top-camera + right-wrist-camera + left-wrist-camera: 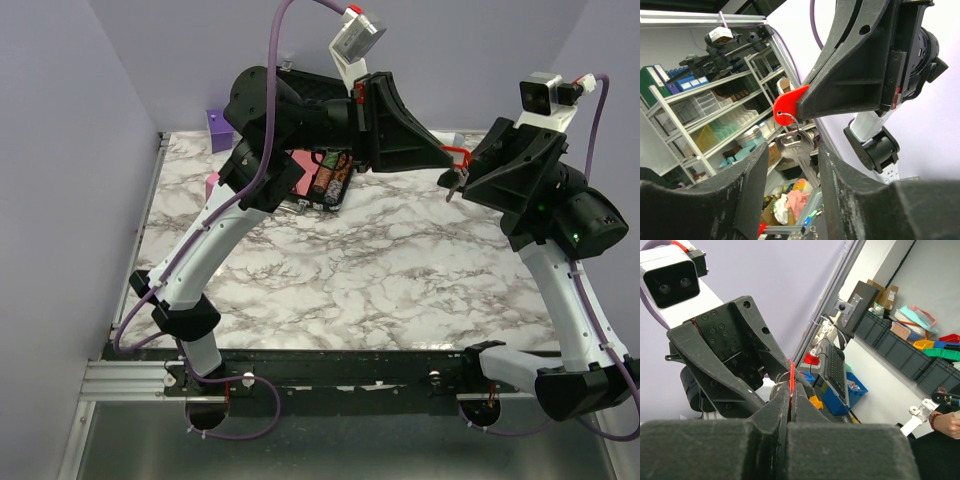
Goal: Remove the keys from the keyring
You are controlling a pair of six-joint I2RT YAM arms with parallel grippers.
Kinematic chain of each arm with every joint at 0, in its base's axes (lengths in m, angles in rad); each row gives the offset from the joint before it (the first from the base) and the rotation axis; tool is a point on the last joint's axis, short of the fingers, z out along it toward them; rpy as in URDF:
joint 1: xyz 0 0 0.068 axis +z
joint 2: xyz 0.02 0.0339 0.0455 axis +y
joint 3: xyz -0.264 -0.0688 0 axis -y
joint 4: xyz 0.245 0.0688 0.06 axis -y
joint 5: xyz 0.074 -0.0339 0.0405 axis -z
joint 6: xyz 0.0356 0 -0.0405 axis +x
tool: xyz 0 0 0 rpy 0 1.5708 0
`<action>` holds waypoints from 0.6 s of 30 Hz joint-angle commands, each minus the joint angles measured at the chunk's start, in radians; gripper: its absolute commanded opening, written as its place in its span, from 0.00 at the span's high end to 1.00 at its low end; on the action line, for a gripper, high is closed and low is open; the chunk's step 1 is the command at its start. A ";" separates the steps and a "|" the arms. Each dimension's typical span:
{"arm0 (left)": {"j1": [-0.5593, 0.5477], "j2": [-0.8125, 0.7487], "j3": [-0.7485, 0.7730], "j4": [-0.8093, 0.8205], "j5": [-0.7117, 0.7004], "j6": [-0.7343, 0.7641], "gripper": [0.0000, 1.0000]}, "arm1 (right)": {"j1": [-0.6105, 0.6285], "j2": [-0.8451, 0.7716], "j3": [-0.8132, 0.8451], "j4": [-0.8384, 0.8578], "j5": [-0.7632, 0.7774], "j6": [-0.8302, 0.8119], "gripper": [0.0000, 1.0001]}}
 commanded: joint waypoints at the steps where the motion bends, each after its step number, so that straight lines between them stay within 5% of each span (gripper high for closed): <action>1: -0.001 -0.001 0.032 -0.014 0.003 0.035 1.00 | 0.009 -0.009 0.017 0.005 0.001 0.086 0.51; 10: 0.012 -0.025 0.003 -0.014 -0.008 0.052 1.00 | 0.009 -0.013 0.011 -0.006 -0.006 0.078 0.60; 13: 0.015 -0.031 0.000 -0.040 -0.006 0.058 1.00 | 0.009 -0.013 0.014 -0.005 -0.014 0.079 0.42; 18: 0.019 -0.045 -0.020 -0.048 -0.009 0.069 1.00 | 0.009 -0.015 0.012 0.006 -0.013 0.087 0.42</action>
